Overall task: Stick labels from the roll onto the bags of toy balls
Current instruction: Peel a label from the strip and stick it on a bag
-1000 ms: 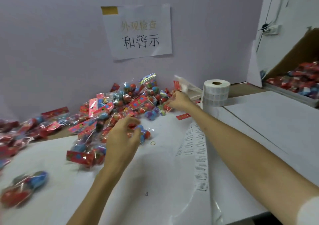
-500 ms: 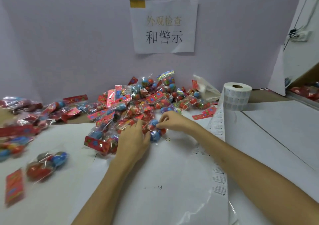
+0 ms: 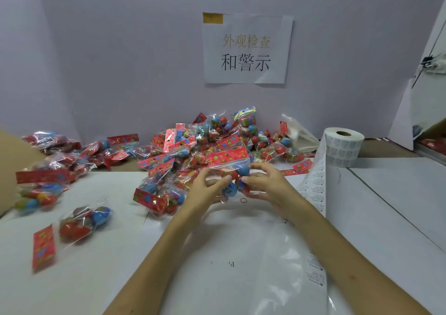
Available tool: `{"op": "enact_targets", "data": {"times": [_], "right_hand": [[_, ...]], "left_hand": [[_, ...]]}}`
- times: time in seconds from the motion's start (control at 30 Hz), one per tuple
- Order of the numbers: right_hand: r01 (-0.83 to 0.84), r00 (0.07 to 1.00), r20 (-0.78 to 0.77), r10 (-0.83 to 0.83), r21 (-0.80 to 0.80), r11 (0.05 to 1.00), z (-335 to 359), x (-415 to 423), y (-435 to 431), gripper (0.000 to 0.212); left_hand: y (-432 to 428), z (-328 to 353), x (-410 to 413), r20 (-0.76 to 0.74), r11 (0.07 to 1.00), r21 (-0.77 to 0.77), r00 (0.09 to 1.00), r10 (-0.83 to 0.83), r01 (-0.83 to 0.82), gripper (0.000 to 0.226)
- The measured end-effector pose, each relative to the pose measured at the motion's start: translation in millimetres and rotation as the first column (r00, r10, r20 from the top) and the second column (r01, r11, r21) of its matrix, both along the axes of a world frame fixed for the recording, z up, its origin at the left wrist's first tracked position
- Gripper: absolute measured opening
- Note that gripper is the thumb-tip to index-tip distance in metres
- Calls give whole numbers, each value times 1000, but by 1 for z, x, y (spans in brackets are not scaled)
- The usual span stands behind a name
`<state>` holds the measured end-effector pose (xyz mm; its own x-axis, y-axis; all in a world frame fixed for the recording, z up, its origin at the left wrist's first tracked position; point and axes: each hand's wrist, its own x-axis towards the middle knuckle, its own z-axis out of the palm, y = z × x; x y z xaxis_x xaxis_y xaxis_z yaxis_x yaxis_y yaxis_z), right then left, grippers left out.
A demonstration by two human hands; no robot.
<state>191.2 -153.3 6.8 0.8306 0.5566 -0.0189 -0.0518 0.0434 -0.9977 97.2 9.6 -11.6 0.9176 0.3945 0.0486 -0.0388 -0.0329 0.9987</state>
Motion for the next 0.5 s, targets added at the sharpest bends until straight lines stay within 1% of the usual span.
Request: {"op": "enact_targets", "data": {"times": [0.03, 0.1, 0.27, 0.37, 0.5], "right_hand": [[0, 1000, 14, 0, -3, 1000, -1, -2, 1, 37], [-7, 999, 45, 8, -16, 1000, -1, -4, 2, 36], [-103, 989, 99, 111, -82, 991, -4, -13, 4, 35], [-87, 981, 161, 106, -120, 989, -6, -16, 9, 33], [-51, 979, 189, 79, -150, 987, -8, -17, 12, 31]], "left_hand": [[-1, -1, 0, 15, 1000, -10, 1000, -11, 11, 35], [-3, -2, 0, 34, 1000, -28, 999, 8, -7, 31], [1, -1, 1, 42, 996, -48, 996, 74, -72, 31], [2, -2, 1, 32, 996, -59, 997, 69, -67, 37], [1, -4, 2, 25, 998, -34, 998, 56, -55, 41]]}}
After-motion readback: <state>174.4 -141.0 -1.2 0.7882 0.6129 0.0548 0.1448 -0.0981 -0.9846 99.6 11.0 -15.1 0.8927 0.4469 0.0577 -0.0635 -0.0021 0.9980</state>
